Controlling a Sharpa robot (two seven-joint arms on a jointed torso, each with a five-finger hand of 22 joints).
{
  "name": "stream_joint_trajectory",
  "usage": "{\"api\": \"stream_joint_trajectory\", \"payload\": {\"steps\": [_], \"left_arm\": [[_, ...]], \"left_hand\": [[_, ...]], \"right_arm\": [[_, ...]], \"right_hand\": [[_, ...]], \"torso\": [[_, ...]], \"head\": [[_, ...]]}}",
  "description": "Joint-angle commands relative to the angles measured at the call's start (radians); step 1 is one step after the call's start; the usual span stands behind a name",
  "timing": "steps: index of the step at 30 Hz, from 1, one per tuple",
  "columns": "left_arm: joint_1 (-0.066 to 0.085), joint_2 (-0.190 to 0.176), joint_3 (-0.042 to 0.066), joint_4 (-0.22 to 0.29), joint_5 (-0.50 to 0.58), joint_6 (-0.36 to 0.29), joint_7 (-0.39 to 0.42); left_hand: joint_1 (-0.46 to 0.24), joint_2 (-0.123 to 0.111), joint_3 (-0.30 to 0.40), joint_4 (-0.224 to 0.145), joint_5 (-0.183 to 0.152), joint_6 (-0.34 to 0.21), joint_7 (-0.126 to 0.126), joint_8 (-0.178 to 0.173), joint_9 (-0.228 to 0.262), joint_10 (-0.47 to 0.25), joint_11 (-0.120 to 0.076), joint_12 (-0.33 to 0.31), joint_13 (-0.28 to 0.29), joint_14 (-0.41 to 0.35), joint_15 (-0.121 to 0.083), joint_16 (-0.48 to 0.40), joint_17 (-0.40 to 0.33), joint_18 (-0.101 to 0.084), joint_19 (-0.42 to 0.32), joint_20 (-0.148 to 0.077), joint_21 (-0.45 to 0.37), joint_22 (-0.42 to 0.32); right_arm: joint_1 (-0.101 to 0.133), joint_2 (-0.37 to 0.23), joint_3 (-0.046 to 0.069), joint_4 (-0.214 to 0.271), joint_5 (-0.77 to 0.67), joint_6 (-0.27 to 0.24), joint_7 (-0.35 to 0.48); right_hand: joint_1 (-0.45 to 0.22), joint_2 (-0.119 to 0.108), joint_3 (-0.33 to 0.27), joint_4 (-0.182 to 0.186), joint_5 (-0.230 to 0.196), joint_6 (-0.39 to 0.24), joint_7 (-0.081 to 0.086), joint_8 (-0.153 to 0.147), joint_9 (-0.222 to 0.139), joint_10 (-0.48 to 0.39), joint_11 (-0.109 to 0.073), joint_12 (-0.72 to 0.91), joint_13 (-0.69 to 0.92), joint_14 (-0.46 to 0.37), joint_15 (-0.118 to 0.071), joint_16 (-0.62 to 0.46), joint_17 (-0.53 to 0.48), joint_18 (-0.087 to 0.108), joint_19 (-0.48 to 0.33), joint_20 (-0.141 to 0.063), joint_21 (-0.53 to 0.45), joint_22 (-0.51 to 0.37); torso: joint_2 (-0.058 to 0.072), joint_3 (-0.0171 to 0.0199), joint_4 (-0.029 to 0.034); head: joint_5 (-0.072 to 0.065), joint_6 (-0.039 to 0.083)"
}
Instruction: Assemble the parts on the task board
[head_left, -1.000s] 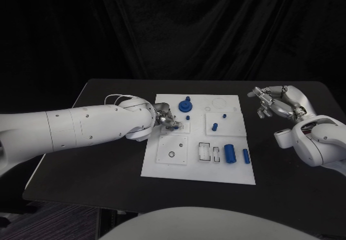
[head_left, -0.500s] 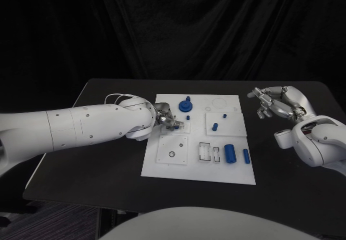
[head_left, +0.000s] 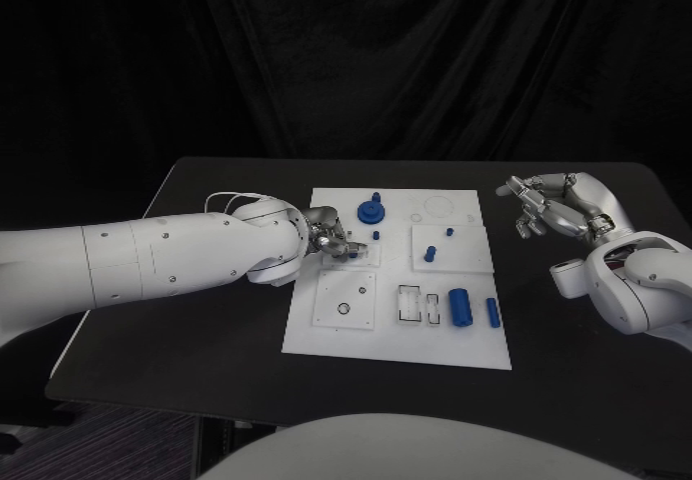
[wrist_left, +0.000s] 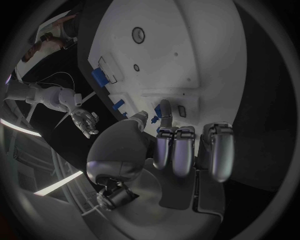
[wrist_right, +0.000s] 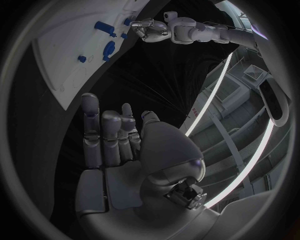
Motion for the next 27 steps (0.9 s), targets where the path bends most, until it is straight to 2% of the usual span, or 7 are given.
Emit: {"api": "stream_joint_trajectory", "payload": {"steps": [1, 7, 12, 15, 19, 22, 27], "left_arm": [[0.024, -0.012, 0.002, 0.019, -0.018, -0.053, 0.022], [0.071, -0.02, 0.002, 0.01, -0.022, -0.036, 0.039], [0.092, -0.019, 0.003, -0.012, -0.023, -0.015, 0.038], [0.098, -0.015, 0.002, -0.031, -0.023, 0.001, 0.036], [0.101, -0.006, 0.002, -0.06, -0.023, 0.017, 0.031], [0.102, 0.007, 0.002, -0.09, -0.023, 0.039, 0.023], [0.101, 0.031, 0.001, -0.139, -0.023, 0.061, 0.014]], "left_hand": [[0.031, 0.004, -0.007, -0.013, 0.015, -0.013, -0.003, 0.017, 0.042, 0.104, -0.007, 0.004, 0.263, 0.102, -0.009, 0.003, 0.263, 0.01, 0.01, -0.001, 0.005, 0.12], [0.074, 0.011, -0.013, -0.033, 0.035, -0.028, -0.006, 0.039, 0.102, 0.104, -0.01, 0.004, 0.263, 0.102, -0.012, 0.003, 0.263, 0.007, 0.019, -0.004, 0.011, 0.134], [0.086, 0.015, -0.024, -0.034, 0.035, -0.034, -0.009, 0.061, 0.151, 0.104, -0.012, 0.004, 0.263, 0.102, -0.013, 0.003, 0.263, 0.006, 0.02, -0.005, 0.011, 0.137], [0.089, 0.018, -0.029, -0.032, 0.036, -0.038, -0.011, 0.07, 0.174, 0.104, -0.014, 0.004, 0.263, 0.102, -0.014, 0.003, 0.263, 0.006, 0.021, -0.006, 0.012, 0.138], [0.092, 0.019, -0.033, -0.031, 0.036, -0.039, -0.012, 0.077, 0.192, 0.104, -0.015, 0.004, 0.263, 0.102, -0.015, 0.003, 0.263, 0.006, 0.022, -0.007, 0.012, 0.14], [0.097, 0.021, -0.037, -0.03, 0.036, -0.041, -0.014, 0.087, 0.214, 0.104, -0.016, 0.004, 0.263, 0.102, -0.016, 0.003, 0.263, 0.005, 0.023, -0.008, 0.013, 0.142], [0.102, 0.023, -0.039, -0.03, 0.032, -0.047, -0.014, 0.089, 0.227, 0.104, -0.016, 0.004, 0.263, 0.102, -0.017, 0.003, 0.263, 0.008, 0.015, -0.008, 0.007, 0.133]], "right_arm": [[-0.003, -0.002, 0.001, 0.002, -0.005, 0.002, -0.009], [-0.003, -0.003, 0.001, 0.001, -0.005, -0.002, -0.001], [-0.002, 0.0, 0.001, 0.0, -0.005, 0.0, -0.002], [-0.002, 0.002, 0.001, -0.001, -0.005, 0.002, -0.003], [-0.002, 0.003, 0.001, -0.002, -0.005, 0.005, -0.006], [-0.002, 0.004, 0.001, -0.003, -0.005, 0.007, -0.008], [-0.002, 0.005, 0.001, -0.003, -0.005, 0.009, -0.009]], "right_hand": [[0.006, 0.002, 0.007, 0.002, 0.004, 0.0, -0.003, -0.001, -0.001, -0.008, -0.001, -0.005, 0.0, -0.008, -0.001, -0.005, -0.001, 0.005, -0.005, 0.001, -0.004, 0.0], [0.002, 0.001, 0.007, 0.007, 0.004, 0.002, -0.002, 0.0, -0.002, -0.007, 0.0, -0.005, 0.0, -0.008, 0.0, -0.004, 0.0, 0.005, -0.004, 0.001, -0.003, 0.001], [0.002, 0.001, 0.007, 0.007, 0.004, 0.002, -0.002, 0.0, -0.002, -0.007, 0.0, -0.005, 0.0, -0.008, 0.0, -0.004, 0.0, 0.005, -0.004, 0.001, -0.003, 0.001], [0.001, 0.001, 0.007, 0.008, 0.004, 0.002, -0.002, 0.001, -0.002, -0.008, 0.0, -0.005, -0.001, -0.008, 0.0, -0.005, -0.002, 0.005, -0.003, 0.001, -0.002, 0.002], [0.001, 0.001, 0.007, 0.008, 0.004, 0.002, -0.002, 0.001, -0.002, -0.008, 0.0, -0.005, -0.001, -0.008, 0.0, -0.005, -0.002, 0.005, -0.003, 0.001, -0.002, 0.002], [0.001, 0.001, 0.007, 0.008, 0.004, 0.002, -0.002, 0.001, -0.002, -0.008, 0.0, -0.005, -0.001, -0.008, 0.0, -0.005, -0.002, 0.005, -0.003, 0.001, -0.002, 0.002], [0.001, 0.001, 0.008, 0.009, 0.004, 0.002, -0.002, 0.001, -0.002, -0.007, 0.0, -0.005, 0.0, -0.008, 0.0, -0.005, -0.001, 0.005, -0.004, 0.001, -0.003, 0.001]], "torso": [[-0.001, 0.0001, 0.0], [0.0, -0.001, 0.0009], [-0.001, 0.0004, -0.0015], [0.0, 0.0018, -0.0042], [0.002, 0.0006, 0.0019], [0.001, 0.0018, 0.0013], [0.003, -0.0007, -0.0009]], "head": [[-0.003, 0.0], [-0.006, 0.0], [-0.002, 0.0], [-0.001, 0.0], [-0.007, 0.0], [-0.004, 0.0], [0.0, 0.0]]}}
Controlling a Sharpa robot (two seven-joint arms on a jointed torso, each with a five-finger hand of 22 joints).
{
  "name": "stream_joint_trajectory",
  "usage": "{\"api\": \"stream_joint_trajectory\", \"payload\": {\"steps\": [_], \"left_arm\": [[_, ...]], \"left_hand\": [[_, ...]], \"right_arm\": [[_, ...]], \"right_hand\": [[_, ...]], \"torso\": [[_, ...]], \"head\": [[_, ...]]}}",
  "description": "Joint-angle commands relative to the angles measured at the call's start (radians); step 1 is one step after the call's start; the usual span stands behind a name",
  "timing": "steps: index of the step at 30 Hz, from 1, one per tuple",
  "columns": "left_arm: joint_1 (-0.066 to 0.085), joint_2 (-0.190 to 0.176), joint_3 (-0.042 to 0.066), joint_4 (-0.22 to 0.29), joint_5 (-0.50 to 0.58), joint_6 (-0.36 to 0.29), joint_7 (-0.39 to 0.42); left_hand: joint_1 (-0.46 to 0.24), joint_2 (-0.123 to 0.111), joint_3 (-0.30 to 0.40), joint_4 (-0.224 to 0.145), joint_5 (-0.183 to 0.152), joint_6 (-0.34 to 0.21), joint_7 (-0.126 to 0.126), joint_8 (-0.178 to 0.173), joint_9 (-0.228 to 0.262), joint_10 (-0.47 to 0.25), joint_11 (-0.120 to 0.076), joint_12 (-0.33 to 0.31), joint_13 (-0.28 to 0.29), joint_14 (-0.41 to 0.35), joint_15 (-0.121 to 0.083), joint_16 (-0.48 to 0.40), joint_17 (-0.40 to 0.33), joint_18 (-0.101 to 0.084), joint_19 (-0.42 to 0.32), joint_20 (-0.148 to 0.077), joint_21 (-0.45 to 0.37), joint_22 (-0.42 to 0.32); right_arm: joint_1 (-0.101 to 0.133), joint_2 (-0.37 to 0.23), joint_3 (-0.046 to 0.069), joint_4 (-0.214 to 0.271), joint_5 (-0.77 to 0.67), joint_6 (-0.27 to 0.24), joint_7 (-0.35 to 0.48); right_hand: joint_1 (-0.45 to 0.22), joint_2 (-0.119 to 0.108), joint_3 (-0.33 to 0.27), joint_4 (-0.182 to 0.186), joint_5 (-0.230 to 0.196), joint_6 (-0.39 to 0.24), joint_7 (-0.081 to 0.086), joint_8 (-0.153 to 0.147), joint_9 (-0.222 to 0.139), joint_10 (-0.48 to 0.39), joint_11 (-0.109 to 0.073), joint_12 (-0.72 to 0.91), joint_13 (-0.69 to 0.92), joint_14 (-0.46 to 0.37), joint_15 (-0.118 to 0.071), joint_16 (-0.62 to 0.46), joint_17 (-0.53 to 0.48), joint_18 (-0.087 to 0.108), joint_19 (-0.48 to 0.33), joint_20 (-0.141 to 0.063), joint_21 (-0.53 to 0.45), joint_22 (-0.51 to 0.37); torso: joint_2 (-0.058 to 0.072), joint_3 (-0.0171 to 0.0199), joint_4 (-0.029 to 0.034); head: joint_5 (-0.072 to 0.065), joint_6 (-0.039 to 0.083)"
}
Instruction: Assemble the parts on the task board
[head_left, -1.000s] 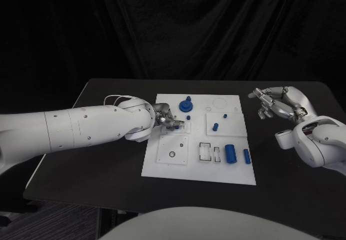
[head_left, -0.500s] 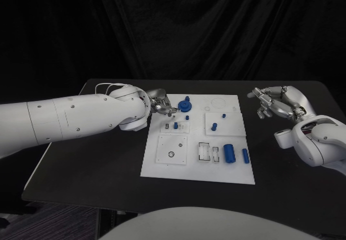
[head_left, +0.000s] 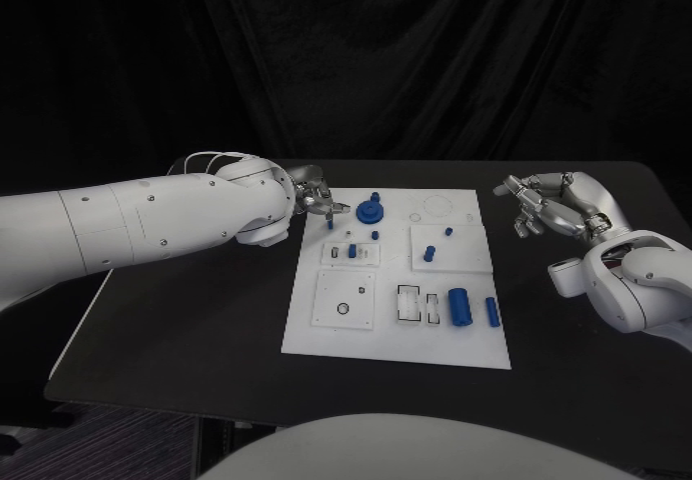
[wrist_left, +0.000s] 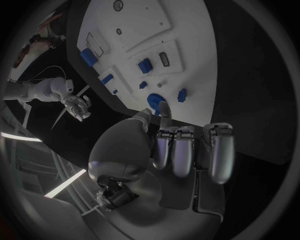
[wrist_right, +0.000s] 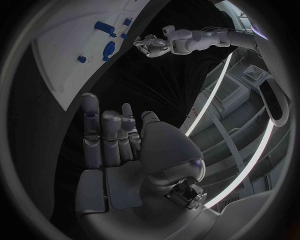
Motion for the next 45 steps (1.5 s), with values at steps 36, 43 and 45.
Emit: {"api": "stream_joint_trajectory", "payload": {"steps": [36, 43, 45], "left_arm": [[-0.017, 0.089, 0.0, -0.174, -0.032, 0.121, -0.004], [-0.024, 0.092, 0.0, -0.18, -0.032, 0.133, -0.003], [-0.025, 0.094, 0.0, -0.182, -0.032, 0.136, -0.003]], "left_hand": [[0.024, 0.006, -0.021, 0.005, -0.02, -0.046, 0.008, -0.003, 0.047, 0.106, -0.001, 0.004, 0.263, 0.106, -0.002, 0.003, 0.263, 0.011, -0.001, 0.001, -0.011, 0.124], [0.024, 0.007, -0.022, 0.006, -0.019, -0.049, 0.009, -0.004, 0.049, 0.106, -0.001, 0.004, 0.263, 0.106, -0.002, 0.003, 0.263, 0.011, -0.002, 0.002, -0.012, 0.123], [0.024, 0.008, -0.023, 0.007, -0.018, -0.052, 0.01, -0.005, 0.05, 0.106, 0.0, 0.004, 0.263, 0.106, -0.001, 0.003, 0.263, 0.012, -0.004, 0.002, -0.014, 0.12]], "right_arm": [[-0.003, 0.001, 0.001, 0.001, -0.004, 0.02, -0.015], [-0.003, 0.002, 0.001, 0.0, -0.004, 0.023, -0.014], [-0.003, 0.003, 0.001, 0.0, -0.004, 0.023, -0.015]], "right_hand": [[0.001, 0.001, 0.004, 0.004, 0.005, 0.002, -0.002, 0.0, -0.002, -0.009, 0.0, -0.005, -0.002, -0.008, 0.0, -0.005, -0.001, 0.005, -0.005, 0.001, -0.005, 0.0], [0.002, -0.001, 0.005, 0.004, 0.005, 0.002, -0.002, 0.0, -0.003, -0.015, 0.0, -0.008, -0.009, -0.01, 0.0, -0.006, -0.005, 0.006, -0.006, 0.001, -0.007, -0.001], [0.002, -0.001, 0.005, 0.004, 0.005, 0.002, -0.002, 0.0, -0.003, -0.015, 0.0, -0.008, -0.009, -0.01, 0.0, -0.006, -0.005, 0.006, -0.006, 0.001, -0.007, -0.001]], "torso": [[-0.002, -0.0018, -0.0001], [-0.002, -0.0011, -0.0003], [-0.002, -0.0009, 0.0002]], "head": [[0.004, 0.0], [0.005, 0.0], [0.004, 0.0]]}}
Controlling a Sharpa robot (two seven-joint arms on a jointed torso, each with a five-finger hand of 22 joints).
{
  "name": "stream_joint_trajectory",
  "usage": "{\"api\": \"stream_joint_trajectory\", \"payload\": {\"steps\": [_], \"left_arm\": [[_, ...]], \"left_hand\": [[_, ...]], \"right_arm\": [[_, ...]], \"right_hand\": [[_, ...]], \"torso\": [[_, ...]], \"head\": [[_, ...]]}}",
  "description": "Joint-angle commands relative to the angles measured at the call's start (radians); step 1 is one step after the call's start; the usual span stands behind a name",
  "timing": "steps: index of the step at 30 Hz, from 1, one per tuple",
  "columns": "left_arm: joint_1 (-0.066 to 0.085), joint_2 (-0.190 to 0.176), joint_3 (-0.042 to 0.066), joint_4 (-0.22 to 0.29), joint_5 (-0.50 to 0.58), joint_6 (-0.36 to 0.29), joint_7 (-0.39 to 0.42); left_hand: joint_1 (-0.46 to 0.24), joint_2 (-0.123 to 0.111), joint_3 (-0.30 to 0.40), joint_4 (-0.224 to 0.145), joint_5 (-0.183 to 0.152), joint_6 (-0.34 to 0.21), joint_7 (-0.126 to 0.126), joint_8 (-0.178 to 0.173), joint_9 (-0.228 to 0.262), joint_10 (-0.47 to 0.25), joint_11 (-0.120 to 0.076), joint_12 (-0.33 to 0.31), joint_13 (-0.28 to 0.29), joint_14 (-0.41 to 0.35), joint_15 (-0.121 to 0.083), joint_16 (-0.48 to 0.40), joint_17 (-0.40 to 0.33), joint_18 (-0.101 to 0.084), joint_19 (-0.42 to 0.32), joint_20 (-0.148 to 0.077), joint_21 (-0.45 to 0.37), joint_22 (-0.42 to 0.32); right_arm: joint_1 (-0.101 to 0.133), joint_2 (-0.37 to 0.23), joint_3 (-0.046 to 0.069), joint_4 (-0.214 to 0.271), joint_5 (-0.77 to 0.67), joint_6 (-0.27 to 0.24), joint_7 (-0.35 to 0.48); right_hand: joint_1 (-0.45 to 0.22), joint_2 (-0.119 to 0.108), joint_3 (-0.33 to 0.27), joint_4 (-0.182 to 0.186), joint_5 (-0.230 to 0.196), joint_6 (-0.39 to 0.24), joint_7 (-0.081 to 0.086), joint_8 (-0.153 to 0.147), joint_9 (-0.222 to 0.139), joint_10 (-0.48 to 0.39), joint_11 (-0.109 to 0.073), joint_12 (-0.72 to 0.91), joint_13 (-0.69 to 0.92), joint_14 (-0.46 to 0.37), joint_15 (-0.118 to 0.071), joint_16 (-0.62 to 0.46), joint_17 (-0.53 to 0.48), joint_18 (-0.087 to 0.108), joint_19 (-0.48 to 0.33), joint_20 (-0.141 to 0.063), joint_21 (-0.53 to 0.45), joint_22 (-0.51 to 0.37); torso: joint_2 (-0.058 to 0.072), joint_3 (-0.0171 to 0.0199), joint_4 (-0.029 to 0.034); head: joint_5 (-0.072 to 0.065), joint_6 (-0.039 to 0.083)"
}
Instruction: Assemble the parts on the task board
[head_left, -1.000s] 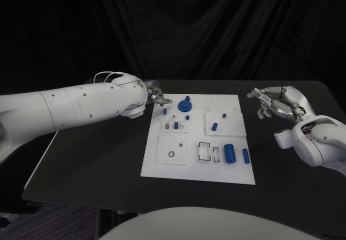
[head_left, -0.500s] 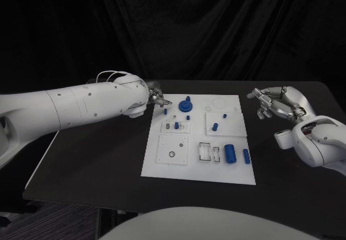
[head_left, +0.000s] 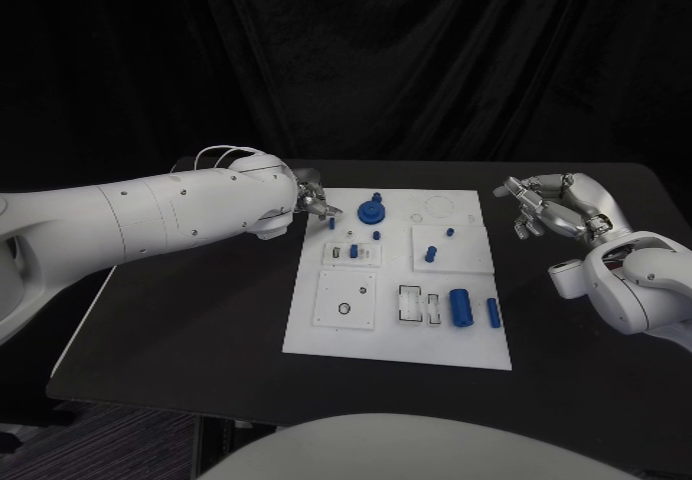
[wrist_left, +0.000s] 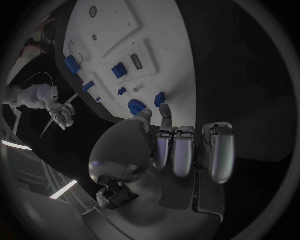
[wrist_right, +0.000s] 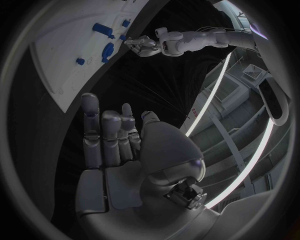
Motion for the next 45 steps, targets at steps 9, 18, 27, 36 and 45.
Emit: {"api": "stream_joint_trajectory", "payload": {"steps": [9, 18, 27, 36, 45], "left_arm": [[-0.007, 0.009, 0.001, -0.009, -0.004, 0.03, 0.015], [-0.009, 0.012, 0.001, -0.015, -0.004, 0.033, 0.022], [-0.012, 0.016, 0.001, -0.024, -0.004, 0.037, 0.026], [-0.015, 0.021, 0.001, -0.031, -0.004, 0.041, 0.03], [-0.018, 0.023, 0.001, -0.032, -0.004, 0.044, 0.032]], "left_hand": [[0.007, 0.005, -0.01, 0.007, 0.001, -0.022, 0.003, -0.018, 0.003, 0.106, 0.004, 0.004, 0.263, 0.106, 0.003, 0.003, 0.263, 0.014, -0.011, 0.005, -0.011, 0.113], [0.006, 0.008, -0.012, 0.011, 0.001, -0.027, 0.006, -0.027, 0.001, 0.106, 0.007, 0.004, 0.263, 0.106, 0.005, 0.003, 0.263, 0.015, -0.014, 0.007, -0.014, 0.11], [0.009, 0.012, -0.013, 0.012, 0.006, -0.032, 0.008, -0.037, -0.003, 0.106, 0.009, 0.004, 0.263, 0.106, 0.007, 0.003, 0.263, 0.016, -0.017, 0.009, -0.016, 0.108], [0.014, 0.015, -0.013, 0.012, 0.016, -0.034, 0.011, -0.051, -0.01, 0.106, 0.012, 0.004, 0.263, 0.106, 0.01, 0.003, 0.263, 0.016, -0.019, 0.012, -0.018, 0.107], [0.016, 0.018, -0.012, 0.013, 0.02, -0.034, 0.012, -0.058, -0.015, 0.106, 0.013, 0.004, 0.263, 0.106, 0.011, 0.003, 0.263, 0.016, -0.019, 0.013, -0.019, 0.106]], "right_arm": [[-0.002, 0.001, 0.001, -0.001, -0.004, 0.014, -0.014], [-0.003, 0.003, 0.001, -0.002, -0.004, 0.019, -0.017], [-0.003, 0.004, 0.001, -0.003, -0.004, 0.023, -0.021], [-0.003, 0.005, 0.001, -0.003, -0.004, 0.027, -0.025], [-0.003, 0.004, 0.001, -0.003, -0.004, 0.029, -0.03]], "right_hand": [[0.002, -0.004, 0.003, 0.001, 0.005, 0.002, -0.002, 0.0, -0.001, -0.01, 0.0, -0.004, -0.002, -0.011, 0.0, -0.007, -0.002, 0.006, -0.006, 0.001, -0.004, -0.001], [0.002, -0.005, 0.003, 0.001, 0.005, 0.002, -0.002, 0.0, -0.001, -0.011, 0.0, -0.005, -0.004, -0.011, 0.0, -0.007, -0.001, 0.006, -0.006, 0.001, -0.005, -0.001], [0.001, -0.005, 0.003, 0.002, 0.005, 0.003, -0.002, 0.0, -0.001, -0.012, 0.0, -0.006, -0.005, -0.011, 0.0, -0.007, -0.002, 0.006, -0.007, 0.001, -0.006, -0.002], [0.002, -0.005, 0.004, 0.002, 0.005, 0.003, -0.002, 0.001, -0.001, -0.012, 0.0, -0.005, -0.004, -0.011, 0.0, -0.007, -0.002, 0.006, -0.007, 0.001, -0.005, -0.002], [0.009, -0.008, 0.011, -0.001, 0.01, 0.007, -0.004, 0.002, -0.002, -0.016, -0.001, -0.008, -0.008, -0.013, 0.0, -0.008, -0.005, 0.006, -0.009, 0.001, -0.009, -0.003]], "torso": [[0.001, 0.0012, 0.0015], [0.001, 0.0002, -0.0003], [0.0, 0.0004, 0.0004], [0.0, 0.0005, -0.0006], [0.0, 0.0003, -0.0004]], "head": [[-0.005, 0.0], [-0.001, 0.0], [-0.003, 0.0], [0.001, 0.0], [-0.002, 0.0]]}}
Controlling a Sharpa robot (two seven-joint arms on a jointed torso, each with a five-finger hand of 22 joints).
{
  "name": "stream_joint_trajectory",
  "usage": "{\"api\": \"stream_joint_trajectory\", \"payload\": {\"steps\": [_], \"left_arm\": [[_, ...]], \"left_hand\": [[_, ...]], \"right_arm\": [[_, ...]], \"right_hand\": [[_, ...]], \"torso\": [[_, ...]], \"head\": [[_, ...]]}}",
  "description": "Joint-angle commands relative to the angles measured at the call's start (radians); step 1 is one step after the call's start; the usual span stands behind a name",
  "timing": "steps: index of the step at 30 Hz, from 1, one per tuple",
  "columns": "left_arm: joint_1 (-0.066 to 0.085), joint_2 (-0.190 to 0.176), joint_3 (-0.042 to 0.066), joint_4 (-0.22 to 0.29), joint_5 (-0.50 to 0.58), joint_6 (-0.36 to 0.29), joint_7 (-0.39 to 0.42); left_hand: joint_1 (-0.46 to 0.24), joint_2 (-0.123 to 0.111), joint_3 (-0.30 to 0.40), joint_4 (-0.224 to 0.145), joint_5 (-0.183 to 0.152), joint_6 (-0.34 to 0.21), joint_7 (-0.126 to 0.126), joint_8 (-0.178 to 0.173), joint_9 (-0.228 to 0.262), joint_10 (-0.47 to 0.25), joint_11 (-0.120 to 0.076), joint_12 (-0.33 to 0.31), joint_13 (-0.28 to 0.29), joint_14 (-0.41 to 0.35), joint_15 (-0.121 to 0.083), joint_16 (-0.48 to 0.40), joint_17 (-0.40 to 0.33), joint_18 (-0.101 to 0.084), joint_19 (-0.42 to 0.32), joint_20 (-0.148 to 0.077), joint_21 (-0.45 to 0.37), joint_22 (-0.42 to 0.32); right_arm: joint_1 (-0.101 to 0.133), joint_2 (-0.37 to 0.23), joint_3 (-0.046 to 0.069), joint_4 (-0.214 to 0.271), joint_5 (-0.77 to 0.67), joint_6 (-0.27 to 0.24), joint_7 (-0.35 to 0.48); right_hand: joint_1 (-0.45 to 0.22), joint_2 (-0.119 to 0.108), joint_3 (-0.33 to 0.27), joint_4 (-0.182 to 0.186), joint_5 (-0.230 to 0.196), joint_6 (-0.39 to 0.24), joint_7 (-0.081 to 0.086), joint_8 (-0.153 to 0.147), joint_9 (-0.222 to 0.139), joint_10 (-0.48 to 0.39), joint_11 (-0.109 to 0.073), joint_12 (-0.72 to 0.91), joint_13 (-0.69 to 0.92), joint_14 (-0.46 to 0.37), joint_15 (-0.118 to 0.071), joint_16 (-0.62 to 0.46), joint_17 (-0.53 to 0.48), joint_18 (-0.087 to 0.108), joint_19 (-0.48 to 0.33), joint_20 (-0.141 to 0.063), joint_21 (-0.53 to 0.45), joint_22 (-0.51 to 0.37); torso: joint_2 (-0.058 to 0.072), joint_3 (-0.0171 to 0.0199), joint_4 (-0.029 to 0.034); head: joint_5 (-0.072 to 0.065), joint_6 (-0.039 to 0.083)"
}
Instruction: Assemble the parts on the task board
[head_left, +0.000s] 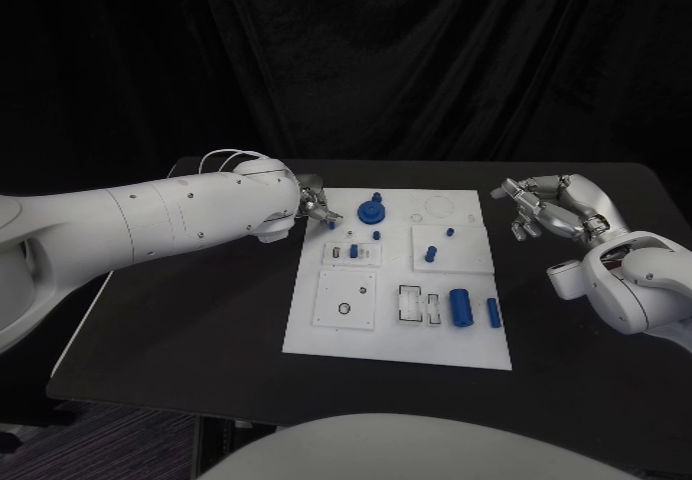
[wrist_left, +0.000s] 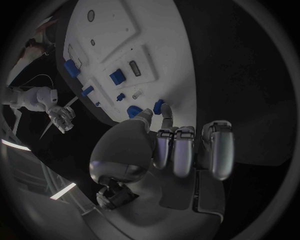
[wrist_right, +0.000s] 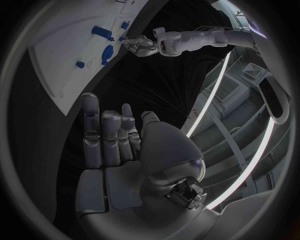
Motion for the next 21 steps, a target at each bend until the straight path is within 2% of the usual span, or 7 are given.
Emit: {"api": "stream_joint_trajectory", "payload": {"steps": [1, 4, 8, 11, 17, 21], "left_arm": [[-0.003, 0.002, 0.001, -0.001, -0.003, 0.012, 0.018], [-0.003, 0.002, 0.001, -0.001, -0.003, 0.015, 0.018], [-0.004, 0.002, 0.001, -0.001, -0.003, 0.016, 0.019], [-0.005, 0.002, 0.001, -0.001, -0.002, 0.017, 0.021], [-0.006, 0.002, 0.001, -0.001, -0.002, 0.022, 0.025], [-0.007, 0.002, 0.001, 0.0, -0.002, 0.026, 0.026]], "left_hand": [[0.004, 0.006, -0.002, 0.003, 0.006, -0.006, -0.002, -0.004, -0.002, 0.107, 0.007, 0.004, 0.263, 0.102, 0.007, 0.003, 0.263, 0.016, -0.005, -0.001, -0.005, 0.107], [0.006, 0.008, -0.002, 0.003, 0.009, -0.006, -0.001, -0.008, -0.005, 0.107, 0.007, 0.004, 0.263, 0.102, 0.008, 0.003, 0.263, 0.016, -0.005, 0.0, -0.005, 0.107], [0.007, 0.01, -0.001, 0.003, 0.012, -0.005, -0.001, -0.011, -0.007, 0.107, 0.008, 0.004, 0.263, 0.102, 0.008, 0.003, 0.263, 0.017, -0.006, 0.0, -0.005, 0.107], [0.02, 0.012, 0.005, -0.002, 0.048, 0.001, -0.001, -0.027, -0.019, 0.107, 0.009, 0.004, 0.263, 0.102, 0.01, 0.003, 0.263, 0.017, -0.006, 0.002, -0.006, 0.108], [0.035, 0.017, 0.018, -0.009, 0.081, 0.006, -0.002, -0.041, -0.028, 0.107, 0.008, 0.004, 0.263, 0.102, 0.01, 0.003, 0.263, 0.017, -0.006, 0.003, -0.007, 0.108], [0.049, 0.014, 0.036, -0.017, 0.128, 0.011, -0.002, -0.053, -0.035, 0.107, 0.007, 0.004, 0.263, 0.102, 0.01, 0.003, 0.263, 0.017, -0.006, 0.003, -0.008, 0.11]], "right_arm": [[-0.003, -0.001, 0.001, 0.0, -0.004, 0.009, -0.019], [-0.003, -0.001, 0.001, 0.0, -0.004, 0.009, -0.019], [-0.003, -0.001, 0.001, 0.0, -0.004, 0.01, -0.019], [-0.003, -0.001, 0.001, -0.001, -0.004, 0.011, -0.019], [-0.003, 0.0, 0.001, -0.001, -0.004, 0.011, -0.019], [-0.003, -0.001, 0.001, -0.001, -0.004, 0.012, -0.02]], "right_hand": [[0.009, -0.008, 0.012, -0.001, 0.006, 0.007, -0.004, 0.002, -0.002, -0.009, -0.001, -0.004, -0.001, -0.007, -0.001, -0.004, -0.001, 0.006, -0.009, 0.001, -0.004, -0.002], [0.01, -0.008, 0.013, -0.002, 0.007, 0.007, -0.004, 0.002, -0.002, -0.01, -0.002, -0.004, -0.002, -0.008, -0.001, -0.004, -0.003, 0.007, -0.009, 0.001, -0.005, -0.002], [0.012, -0.009, 0.015, -0.002, 0.009, 0.007, -0.004, 0.002, -0.002, -0.011, -0.002, -0.005, -0.004, -0.007, -0.002, -0.004, -0.002, 0.006, -0.008, 0.001, -0.005, -0.001], [0.012, -0.009, 0.015, -0.002, 0.009, 0.007, -0.004, 0.002, -0.002, -0.013, -0.002, -0.006, -0.005, -0.007, -0.002, -0.004, -0.002, 0.006, -0.009, 0.001, -0.005, -0.001], [0.011, -0.008, 0.016, 0.0, 0.008, 0.008, -0.004, 0.002, -0.002, -0.013, -0.001, -0.006, -0.005, -0.007, -0.002, -0.004, -0.003, 0.006, -0.008, 0.001, -0.005, -0.001], [0.011, -0.008, 0.016, 0.0, 0.008, 0.008, -0.004, 0.002, -0.002, -0.013, -0.001, -0.006, -0.005, -0.007, -0.002, -0.004, -0.003, 0.006, -0.008, 0.001, -0.005, -0.001]], "torso": [[0.0, 0.0003, 0.0001], [0.0, 0.0003, 0.0004], [0.0, 0.0006, 0.0004], [0.0, 0.0005, 0.0003], [-0.001, 0.0006, 0.0], [0.0, 0.0005, 0.0011]], "head": [[-0.003, 0.0], [0.001, 0.0], [-0.002, 0.0], [-0.001, 0.0], [-0.001, 0.0], [-0.001, 0.0]]}}
